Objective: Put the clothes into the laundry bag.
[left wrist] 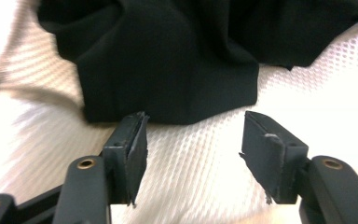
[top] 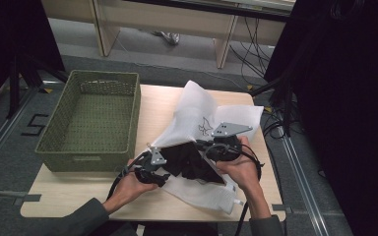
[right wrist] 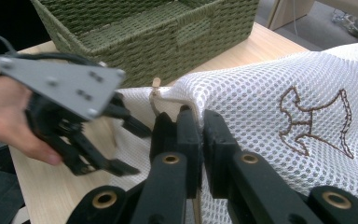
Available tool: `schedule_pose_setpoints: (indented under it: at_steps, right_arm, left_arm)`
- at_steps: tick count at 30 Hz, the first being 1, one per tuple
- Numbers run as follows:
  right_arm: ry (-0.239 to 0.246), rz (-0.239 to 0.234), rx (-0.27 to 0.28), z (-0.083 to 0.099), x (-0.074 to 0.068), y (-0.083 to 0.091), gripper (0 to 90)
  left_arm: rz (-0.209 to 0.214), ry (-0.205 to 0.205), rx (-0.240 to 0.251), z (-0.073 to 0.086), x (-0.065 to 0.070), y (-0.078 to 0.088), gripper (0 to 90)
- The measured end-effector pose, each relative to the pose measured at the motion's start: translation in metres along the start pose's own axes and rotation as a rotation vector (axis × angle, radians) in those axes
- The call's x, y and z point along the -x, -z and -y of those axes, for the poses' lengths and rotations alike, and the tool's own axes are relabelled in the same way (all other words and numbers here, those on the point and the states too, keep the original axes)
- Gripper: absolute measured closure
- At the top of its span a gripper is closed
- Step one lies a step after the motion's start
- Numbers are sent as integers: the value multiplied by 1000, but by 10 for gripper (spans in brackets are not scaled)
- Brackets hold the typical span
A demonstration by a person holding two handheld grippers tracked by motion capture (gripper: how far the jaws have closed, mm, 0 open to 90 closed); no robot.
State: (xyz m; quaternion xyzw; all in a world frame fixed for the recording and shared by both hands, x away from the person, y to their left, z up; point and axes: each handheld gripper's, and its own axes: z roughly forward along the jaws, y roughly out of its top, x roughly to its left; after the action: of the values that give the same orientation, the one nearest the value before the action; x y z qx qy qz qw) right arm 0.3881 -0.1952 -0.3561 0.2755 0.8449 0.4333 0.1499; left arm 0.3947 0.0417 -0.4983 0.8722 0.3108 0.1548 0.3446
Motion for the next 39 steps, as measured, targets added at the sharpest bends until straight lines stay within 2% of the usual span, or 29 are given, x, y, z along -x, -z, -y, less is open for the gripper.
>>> schedule_pose_setpoints:
  at_steps: [1, 4, 5, 6, 8, 9, 10, 11, 13, 14, 15, 16, 17, 18, 19, 20, 23, 24, 25, 27, 29, 30, 31, 32, 34, 35, 37, 38, 39]
  right_arm:
    - [9, 2, 2, 0, 0, 0, 872]
    - [18, 8, 7, 0, 0, 0, 872]
    - [0, -9, -2, 0, 0, -1, 872]
    - [-21, -5, -6, 1, -2, -1, 872]
    - [-7, -6, -5, 1, 0, -1, 873]
    - [-2, -9, -2, 0, 0, -1, 873]
    - [-10, -8, -2, 0, 0, -1, 873]
    - [-15, -10, -1, 0, 0, -1, 873]
    - [-10, -4, 0, 0, 0, 0, 873]
    - [-13, -4, 0, 0, 0, 0, 873]
    - [-23, 0, -6, 0, 0, 1, 873]
    - [-34, 4, -4, 1, 0, 1, 873]
    - [-17, 0, -4, 1, 3, 0, 873]
    - [-24, -3, -10, 2, 2, 0, 873]
    - [-25, -3, -6, 3, 3, 0, 873]
    - [-19, 11, -2, 3, 4, 0, 873]
    - [-26, 2, -3, 3, 5, 0, 873]
    - [-25, 3, -4, 3, 5, 0, 873]
    - [-28, 7, -3, 3, 5, 0, 873]
    - [-20, 26, 0, 2, 4, 2, 872]
    - [-17, 30, 6, 2, 4, 1, 873]
    - [-16, 30, 1, 2, 4, 2, 873]
    - [-23, 18, 2, 2, 4, 1, 873]
    - [-25, 17, 4, 3, 4, 0, 873]
    - [-26, 13, 5, 2, 4, 1, 873]
    - [-17, 30, 3, 2, 4, 2, 872]
    - [-22, 19, 3, 2, 4, 1, 873]
    - [-15, 28, 7, 2, 4, 1, 873]
    - [-34, 16, 3, 2, 3, 1, 873]
  left_arm:
    - [2, 10, 9, -2, 1, -7, 437]
    - [-40, -40, 43, -8, -1, -20, 649]
    - [-52, -43, 51, -12, -1, -23, 725]
    - [-59, -32, 58, -14, -1, -25, 760]
    - [-85, -36, 75, -21, 0, -28, 804]
    - [-108, -70, 95, -25, -1, -30, 813]
    - [-114, -47, 111, -30, -1, -33, 820]
    - [-121, -61, 121, -33, -2, -35, 825]
    - [-120, -54, 129, -37, -2, -38, 827]
    - [-125, -17, 168, -38, 0, -40, 826]
    - [-140, -42, 153, -38, -1, -42, 824]
    - [-140, -24, 159, -36, 1, -45, 817]
    - [-135, -50, 137, -34, -1, -44, 806]
    - [-113, -32, 136, -32, -1, -42, 792]
    - [-116, -51, 138, -30, -3, -39, 768]
    - [-106, -36, 147, -28, -2, -36, 740]
    - [-76, -37, 124, -23, -2, -27, 648]
    - [-50, -10, 119, -20, 0, -23, 610]
    - [-37, -7, 122, -19, 2, -20, 564]
    - [1, -21, 100, -15, 5, -10, 504]
    - [20, -28, 89, -13, 7, -4, 437]
    - [38, 4, 89, -10, 10, -2, 400]
    - [45, 1, 92, -10, 11, -1, 354]
    - [62, 18, 94, -8, 14, 0, 331]
    - [110, 43, 107, -7, 21, 0, 300]
    - [113, 37, 111, -7, 25, -1, 286]
    - [122, 19, 108, -11, 31, -6, 277]
    - [121, 27, 113, -13, 32, -9, 295]
    - [106, -10, 119, -17, 31, -14, 336]
